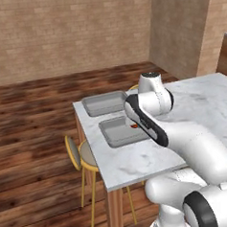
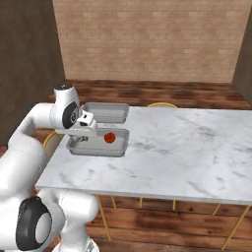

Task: Place the cold items (tomato and mushroom) from the fridge in one tupperware on the dining counter. Place the warm items (kebab skewer and hot dog) in the stove area in another tupperware.

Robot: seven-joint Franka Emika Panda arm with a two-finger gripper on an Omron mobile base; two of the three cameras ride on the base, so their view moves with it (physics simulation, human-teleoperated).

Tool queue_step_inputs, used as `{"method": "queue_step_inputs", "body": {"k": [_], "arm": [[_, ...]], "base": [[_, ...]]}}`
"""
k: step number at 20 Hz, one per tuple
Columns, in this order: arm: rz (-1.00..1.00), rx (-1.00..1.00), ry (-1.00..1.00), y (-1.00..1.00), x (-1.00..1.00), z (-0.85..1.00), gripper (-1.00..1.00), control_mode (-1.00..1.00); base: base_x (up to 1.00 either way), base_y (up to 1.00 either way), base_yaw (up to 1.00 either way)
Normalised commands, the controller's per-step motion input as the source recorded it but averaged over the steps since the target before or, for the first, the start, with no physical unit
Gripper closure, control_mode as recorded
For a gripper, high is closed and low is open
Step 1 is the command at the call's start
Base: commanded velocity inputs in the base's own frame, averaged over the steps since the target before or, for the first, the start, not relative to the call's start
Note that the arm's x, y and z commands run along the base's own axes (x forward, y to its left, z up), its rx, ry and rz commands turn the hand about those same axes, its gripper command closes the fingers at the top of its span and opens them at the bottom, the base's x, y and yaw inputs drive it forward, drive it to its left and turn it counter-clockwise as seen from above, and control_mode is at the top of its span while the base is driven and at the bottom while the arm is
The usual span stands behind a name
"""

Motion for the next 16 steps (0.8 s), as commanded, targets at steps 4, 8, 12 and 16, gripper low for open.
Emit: {"method": "queue_step_inputs", "body": {"k": [4,8,12,16], "arm": [[-0.26,0.0,0.0,0.0,1.0,-0.39,1.0,-1.0],[-0.38,0.0,-0.04,0.01,0.99,-0.45,1.0,-1.0],[-0.36,0.0,-0.02,0.08,0.73,-0.46,1.0,-1.0],[-0.38,0.0,0.0,0.1,0.49,-0.5,1.0,-1.0]], "base": [[0.0,0.0,0.0],[0.0,0.0,0.0],[0.0,0.0,0.0],[0.0,0.0,0.0]]}}
